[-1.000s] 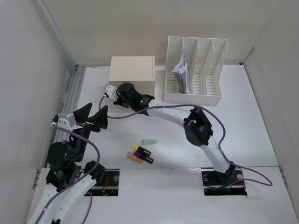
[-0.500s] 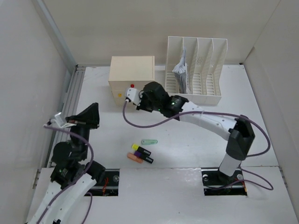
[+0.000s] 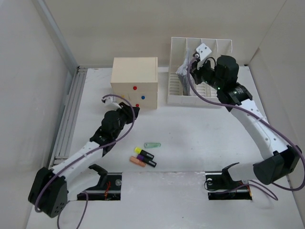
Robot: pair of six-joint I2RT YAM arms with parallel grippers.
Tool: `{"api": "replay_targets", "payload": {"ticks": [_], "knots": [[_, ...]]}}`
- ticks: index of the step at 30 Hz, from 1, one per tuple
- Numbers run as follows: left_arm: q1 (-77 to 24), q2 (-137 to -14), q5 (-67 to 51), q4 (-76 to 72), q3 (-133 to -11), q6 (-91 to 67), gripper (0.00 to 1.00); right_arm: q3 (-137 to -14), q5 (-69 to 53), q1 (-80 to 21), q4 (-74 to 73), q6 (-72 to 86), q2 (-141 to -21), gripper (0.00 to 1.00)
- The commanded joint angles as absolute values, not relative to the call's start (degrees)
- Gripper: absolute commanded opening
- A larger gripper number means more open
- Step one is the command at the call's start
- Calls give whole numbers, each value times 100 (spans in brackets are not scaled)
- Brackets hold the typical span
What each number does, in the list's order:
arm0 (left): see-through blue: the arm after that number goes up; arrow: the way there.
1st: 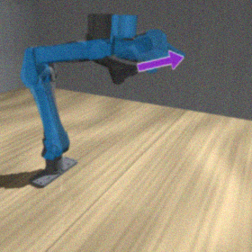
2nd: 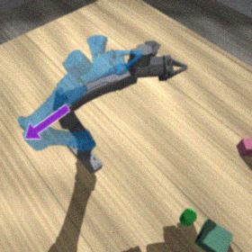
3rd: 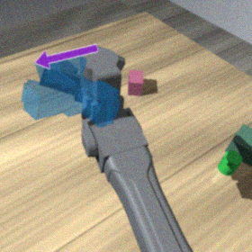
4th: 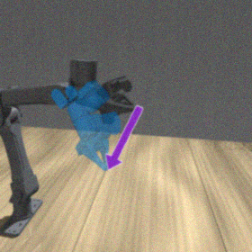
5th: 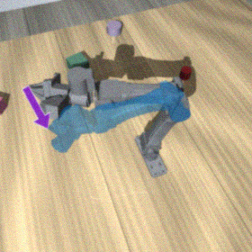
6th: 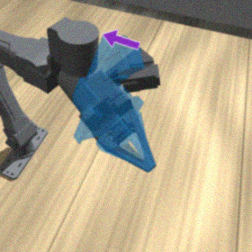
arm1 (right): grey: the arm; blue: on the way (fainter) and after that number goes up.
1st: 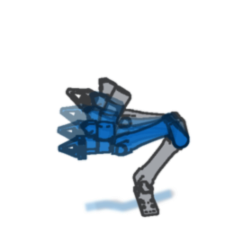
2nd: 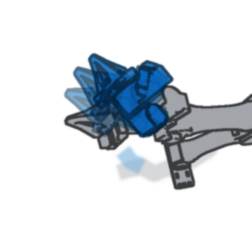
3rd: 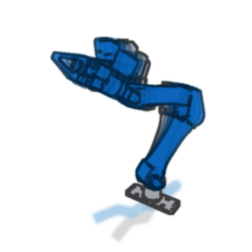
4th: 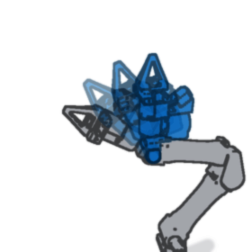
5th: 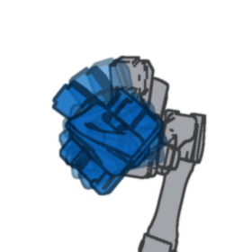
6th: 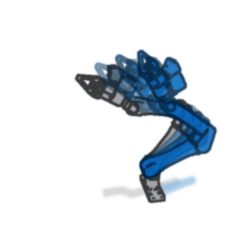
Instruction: Organize the desk
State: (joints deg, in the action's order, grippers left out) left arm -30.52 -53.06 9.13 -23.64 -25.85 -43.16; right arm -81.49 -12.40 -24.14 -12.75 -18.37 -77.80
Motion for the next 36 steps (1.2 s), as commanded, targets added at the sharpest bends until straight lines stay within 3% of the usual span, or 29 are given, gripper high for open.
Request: {"api": "replay_targets", "payload": {"ticks": [1, 5, 8, 16, 32, 36], "knots": [[-2848, -5764, 29, -3812, -2549, -4543, 25, -8033, -2328, -2189, -1028, -1328, -7673, 0], [-2716, -6494, -193, -4726, -2418, -4876, 50, -7972, -2584, -2118, -976, -1274, -7550, 0], [-2575, -7047, -343, -5123, -2417, -5097, 54, -7910, -2715, -2065, -923, -1222, -7488, 0], [-2461, -7883, -239, -5773, -2680, -5150, 51, -7857, -2716, -2065, -923, -1222, -7488, 0], [-2513, -9008, 378, -5520, -3647, -4966, 46, -7752, -2769, -2065, -870, -1222, -7436, 0], [-2514, -9141, 439, -5397, -3806, -4913, 40, -7700, -2769, -2065, -818, -1222, -7383, 0]]}}
